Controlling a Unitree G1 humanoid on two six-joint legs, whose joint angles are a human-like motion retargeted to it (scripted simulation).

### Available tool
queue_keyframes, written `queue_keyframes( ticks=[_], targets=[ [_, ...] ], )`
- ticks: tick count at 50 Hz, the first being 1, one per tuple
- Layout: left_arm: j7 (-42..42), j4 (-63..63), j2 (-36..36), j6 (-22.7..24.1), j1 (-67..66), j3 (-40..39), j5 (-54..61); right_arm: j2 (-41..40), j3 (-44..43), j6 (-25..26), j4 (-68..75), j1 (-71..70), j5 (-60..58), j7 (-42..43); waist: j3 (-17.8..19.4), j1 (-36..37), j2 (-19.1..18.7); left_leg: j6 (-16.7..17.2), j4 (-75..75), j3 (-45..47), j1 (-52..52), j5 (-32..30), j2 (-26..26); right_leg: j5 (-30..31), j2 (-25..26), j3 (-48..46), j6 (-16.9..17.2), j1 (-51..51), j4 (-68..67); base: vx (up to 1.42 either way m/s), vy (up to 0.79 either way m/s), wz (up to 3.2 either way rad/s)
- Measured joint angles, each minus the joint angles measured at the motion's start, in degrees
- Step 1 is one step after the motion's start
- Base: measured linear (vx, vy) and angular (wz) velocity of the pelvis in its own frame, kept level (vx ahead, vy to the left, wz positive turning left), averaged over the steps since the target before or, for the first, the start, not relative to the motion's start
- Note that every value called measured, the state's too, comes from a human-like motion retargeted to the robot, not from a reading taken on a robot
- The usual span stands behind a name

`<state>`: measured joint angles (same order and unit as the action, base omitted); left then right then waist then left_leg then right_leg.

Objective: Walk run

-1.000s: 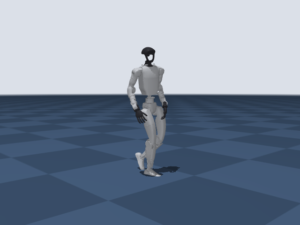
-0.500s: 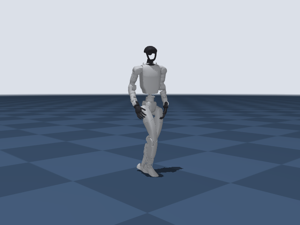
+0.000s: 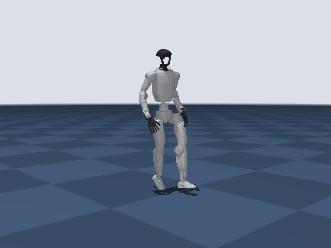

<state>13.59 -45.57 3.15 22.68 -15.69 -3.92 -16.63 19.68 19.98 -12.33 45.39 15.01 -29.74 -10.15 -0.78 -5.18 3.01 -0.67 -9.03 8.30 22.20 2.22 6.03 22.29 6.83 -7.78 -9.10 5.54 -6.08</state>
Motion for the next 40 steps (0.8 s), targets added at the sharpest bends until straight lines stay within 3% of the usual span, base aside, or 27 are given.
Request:
queue_keyframes(
  ticks=[1,2,3,4,5,7,8,10,13,16,19,22,23,24,25,27,28,30,32,35,38,40],
  targets=[
    [0.57,0.32,0.57,-1.40,0.71,0.32,-0.89,-0.68,-0.79,-0.28,0.49,0.12,1.20,0.16,0.51,0.11,-0.26,1.68,2.95,-2.64,-0.75,-0.24,0.71,2.49,0.70,-1.47,0.29,1.89,-0.69,1.11,-0.26,-0.12],
    [1.40,0.62,1.09,-2.82,1.35,0.62,-1.83,-1.26,-1.40,-0.52,0.81,0.30,2.49,0.20,1.02,0.33,-0.32,1.31,4.61,-4.00,-1.47,-2.91,1.26,4.86,1.12,-2.44,0.85,3.31,-2.55,1.43,-0.32,0.08],
    [2.72,0.90,1.53,-4.31,1.88,0.87,-2.87,-1.64,-1.65,-0.68,0.76,0.60,4.00,0.00,1.55,0.76,-0.01,-3.15,3.70,-2.79,-2.11,-10.41,1.49,7.00,1.01,-2.39,1.99,3.82,-6.78,1.62,-0.37,0.23],
    [3.86,1.20,2.07,-5.76,2.06,0.99,-3.77,-2.05,-1.79,-0.58,0.52,1.14,5.23,-0.49,1.62,-0.37,1.65,-8.03,0.66,-1.90,-2.96,-8.21,3.89,7.71,-0.08,-1.83,4.26,2.29,-15.51,1.69,-0.41,0.63],
    [4.91,1.50,2.64,-7.19,2.07,1.05,-4.60,-2.48,-1.86,-0.37,0.18,1.80,6.32,-1.12,1.47,-2.28,3.96,-13.12,-3.44,-1.17,-3.92,-1.15,7.39,7.71,-1.66,-1.01,7.09,-0.26,-26.49,1.69,-0.41,1.35],
    [7.04,0.26,2.59,-8.00,3.04,0.31,-5.10,-4.13,-2.66,0.37,1.14,1.58,5.34,-1.13,1.41,-7.22,7.01,-10.45,-14.01,-6.43,-3.51,5.56,10.84,7.71,-5.53,-5.08,7.73,-5.57,-44.65,1.63,-0.46,0.96],
    [8.22,-0.62,2.59,-8.22,3.55,-2.05,-5.27,-4.68,-2.26,1.06,1.21,0.96,4.43,-0.73,1.17,-8.25,6.25,-9.80,-17.10,-4.75,-3.50,8.17,8.35,7.71,-5.51,-3.81,9.49,-8.09,-48.35,1.39,-0.51,-0.55],
    [8.91,-1.71,2.46,-10.47,3.60,-2.14,-5.26,-5.54,-2.16,1.96,-0.31,1.58,3.16,-0.15,0.12,-6.62,0.27,-8.81,-14.73,-4.77,-6.83,9.86,0.45,7.71,0.89,-1.51,8.65,-12.89,-43.78,1.17,-0.42,-1.26],
    [10.52,-2.60,1.69,-11.41,3.58,-0.28,-4.18,-4.96,-3.21,1.46,-4.18,3.53,4.14,6.45,-0.05,-8.07,-4.45,-7.95,-10.81,-4.79,-12.72,9.15,-2.45,-5.45,2.19,-1.15,8.30,-20.73,-40.11,1.19,-0.33,-0.44],
    [12.22,-3.52,0.87,-10.58,2.40,2.02,-4.01,-5.10,-5.63,-1.93,-7.68,5.88,7.99,13.76,-0.47,-12.26,-7.05,-5.57,-4.49,-5.14,-19.18,-0.79,-2.39,-15.90,-2.90,-4.21,10.08,-26.67,-30.25,1.13,-0.25,0.41],
    [13.83,-4.29,1.19,-9.94,0.89,4.32,-3.86,-4.08,-6.52,-5.22,-9.68,6.66,10.76,17.13,-1.25,-17.38,-7.64,-3.20,-0.14,-5.97,-26.04,-12.45,-1.23,-21.42,-6.65,-5.12,10.48,-30.27,-15.38,1.47,-0.50,0.59],
    [13.10,-5.98,0.67,-11.02,0.25,4.72,-3.18,-2.98,-6.12,-5.21,-9.50,5.49,10.43,18.30,-2.11,-20.32,-7.30,-0.40,0.59,-4.42,-31.91,-22.47,-1.09,-23.76,-7.06,2.12,11.50,-31.77,-5.30,1.12,-0.37,0.12],
    [13.43,-6.43,0.34,-11.53,0.32,4.82,-1.91,-2.76,-5.92,-4.53,-9.42,5.00,9.75,17.71,-2.33,-20.77,-7.08,1.18,-0.87,-4.19,-33.23,-25.49,-1.21,-19.31,-7.92,1.97,9.44,-31.96,-5.20,1.43,-0.55,0.01],
    [14.15,-6.56,0.35,-11.96,0.38,4.80,-0.72,-2.56,-5.47,-4.01,-9.57,4.68,8.96,16.45,-2.60,-21.21,-7.19,3.15,-4.22,-3.95,-33.28,-28.57,-1.78,-20.10,-7.10,1.89,6.01,-32.10,-7.56,1.48,-0.60,0.02],
    [15.07,-6.53,0.53,-12.35,0.44,4.72,0.43,-2.37,-4.90,-3.58,-9.83,4.44,8.12,14.86,-2.90,-21.64,-7.47,5.31,-8.53,-3.69,-32.69,-31.68,-2.59,-23.52,-5.45,1.84,1.90,-32.22,-11.14,1.35,-0.61,-0.22],
    [16.14,-6.58,0.81,-12.14,-0.62,3.68,-1.64,-2.57,-3.06,-2.80,-9.43,4.97,7.25,12.87,-2.42,-20.43,-8.23,4.35,-28.00,-0.80,-27.20,-32.22,-7.00,-31.12,-3.17,2.27,-0.08,-28.83,-17.40,1.36,-0.63,-0.44],
    [16.16,-6.89,0.91,-11.87,0.31,3.57,-3.97,-3.02,-4.12,-2.61,-8.49,4.13,6.76,12.13,-2.03,-18.26,-8.76,3.57,-36.26,-2.70,-23.10,-32.22,-7.94,-33.22,-1.78,1.86,-0.70,-27.58,-18.74,1.36,-0.52,-0.38],
    [15.33,-7.32,-0.02,-12.22,2.16,3.32,-7.36,-2.68,-5.39,-3.42,-6.12,1.56,5.58,8.58,-3.43,-14.24,-5.77,3.48,-42.50,-7.12,-16.69,-27.02,-0.64,-33.91,-3.76,4.66,-0.22,-24.27,-17.14,1.24,-0.35,-0.24],
    [13.57,-6.42,-0.90,-11.18,2.36,3.85,-7.68,-2.74,-4.58,-4.17,-2.13,-0.36,4.69,3.11,-4.17,-14.37,-4.59,0.90,-43.37,-6.76,-11.81,-20.34,-0.44,-32.85,-4.29,3.65,0.29,-20.09,-13.67,1.38,-0.30,0.34],
    [7.82,-2.25,-0.71,-6.43,1.97,4.66,-4.90,-1.88,-2.41,-4.40,1.86,-2.50,6.62,-1.98,-3.96,-10.71,-2.35,-1.38,-37.85,-1.03,-4.48,-10.42,-1.80,-24.30,-4.15,2.55,0.97,-12.93,-5.33,1.24,-0.33,-0.41],
    [6.39,1.22,0.85,-2.35,2.11,4.81,-3.06,-0.60,0.00,-5.28,1.53,-2.22,8.31,-3.45,-3.44,-4.44,-0.36,-1.89,-21.45,4.38,-0.27,-6.24,-2.24,-13.31,-3.70,-0.31,2.09,-6.95,-0.76,1.12,-0.34,-1.04],
    [6.70,2.34,2.07,-1.80,2.36,4.81,-2.58,-0.41,0.53,-5.39,0.90,-1.49,7.59,-3.14,-2.75,-1.20,-0.54,-2.36,-8.09,1.21,0.11,-3.56,0.59,-6.82,-1.71,-1.93,2.66,-2.64,0.92,1.28,-0.36,-0.89]
  ],
)
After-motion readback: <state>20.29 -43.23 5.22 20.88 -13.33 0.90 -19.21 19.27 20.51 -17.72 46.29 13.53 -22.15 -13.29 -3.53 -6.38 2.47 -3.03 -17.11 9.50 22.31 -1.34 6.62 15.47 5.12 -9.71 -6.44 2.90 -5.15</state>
